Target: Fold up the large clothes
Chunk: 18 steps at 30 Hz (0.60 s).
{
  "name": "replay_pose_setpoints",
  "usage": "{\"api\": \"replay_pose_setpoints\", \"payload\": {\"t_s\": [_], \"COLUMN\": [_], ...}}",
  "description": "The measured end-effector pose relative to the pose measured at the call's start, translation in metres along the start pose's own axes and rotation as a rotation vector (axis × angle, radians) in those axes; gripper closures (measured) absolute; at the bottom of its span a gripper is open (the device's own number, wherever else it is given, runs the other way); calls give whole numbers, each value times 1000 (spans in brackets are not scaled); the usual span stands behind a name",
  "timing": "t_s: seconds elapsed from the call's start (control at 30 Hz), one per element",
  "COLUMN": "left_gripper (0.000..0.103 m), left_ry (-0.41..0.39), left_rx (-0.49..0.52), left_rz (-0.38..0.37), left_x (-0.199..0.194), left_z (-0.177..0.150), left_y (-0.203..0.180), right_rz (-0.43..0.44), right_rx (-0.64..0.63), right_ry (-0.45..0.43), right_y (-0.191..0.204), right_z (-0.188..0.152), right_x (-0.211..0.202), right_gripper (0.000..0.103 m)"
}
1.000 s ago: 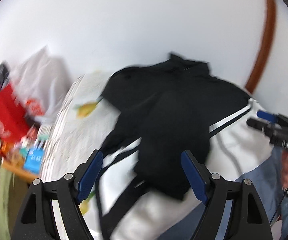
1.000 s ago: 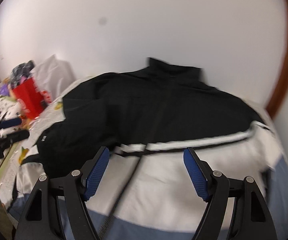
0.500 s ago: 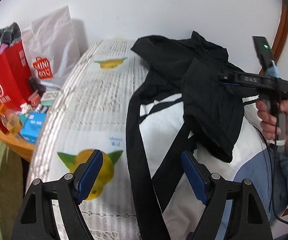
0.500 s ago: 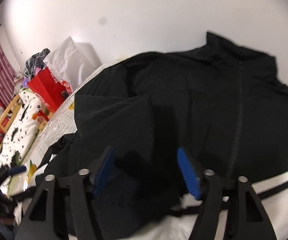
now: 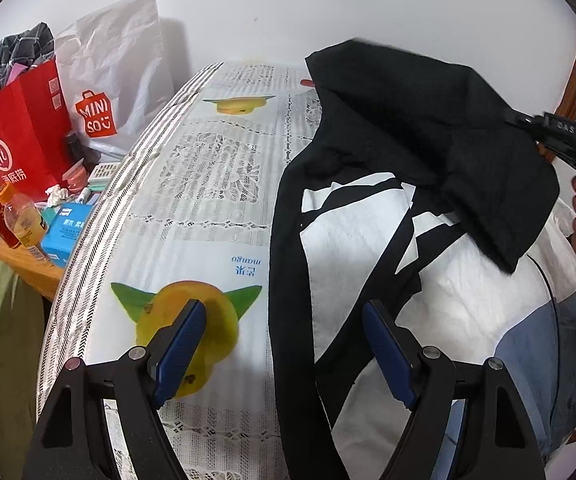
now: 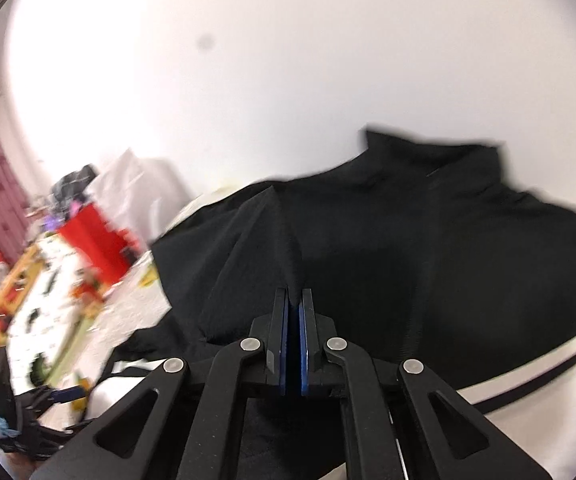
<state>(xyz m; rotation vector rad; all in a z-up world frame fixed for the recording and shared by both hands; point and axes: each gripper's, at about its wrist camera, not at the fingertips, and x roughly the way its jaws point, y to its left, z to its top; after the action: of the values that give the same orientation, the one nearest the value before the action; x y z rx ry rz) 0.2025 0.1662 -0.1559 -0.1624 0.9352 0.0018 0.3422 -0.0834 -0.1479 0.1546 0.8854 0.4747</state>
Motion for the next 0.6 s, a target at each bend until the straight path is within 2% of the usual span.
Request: {"api": "replay_pose_setpoints", "payload": {"t_s": [0.1, 0.23, 0.33, 0.43, 0.5, 0.53, 0.57, 0.6], "left_gripper": [24, 24, 24, 24, 24, 24, 24, 24], "left_ry": [-1, -5, -4, -10, -17, -20, -21, -22], "left_rx": [-5, -17, -19, -16, -13, -14, -15, -15], "left_rz": [3, 6, 11, 14, 15, 15, 14, 14], "left_x": [-3, -9, -11, -18, -22, -23, -25, -26], "left_z": [0, -1, -1, -2, -2, -2, -1, -1], "left_y": [0, 3, 4, 3, 2, 2, 2, 1], "right_rz": [-105, -223, -261, -278, -305, -299, -293, -291], "right_rx": [19, 101, 159, 197, 198, 191, 167, 140], "right_ry": [-21, -3, 27, 73, 88, 89, 88, 81], "right_y": [-20, -52, -75, -86, -85, -82, -72, -63], "right_z": [0, -6, -12, -19, -23, -20, -20, -19], "right_x": [-10, -14, -12, -8, -12, -12, -17, -20], "right_gripper": [99, 99, 98, 93, 77, 59, 46, 44]}}
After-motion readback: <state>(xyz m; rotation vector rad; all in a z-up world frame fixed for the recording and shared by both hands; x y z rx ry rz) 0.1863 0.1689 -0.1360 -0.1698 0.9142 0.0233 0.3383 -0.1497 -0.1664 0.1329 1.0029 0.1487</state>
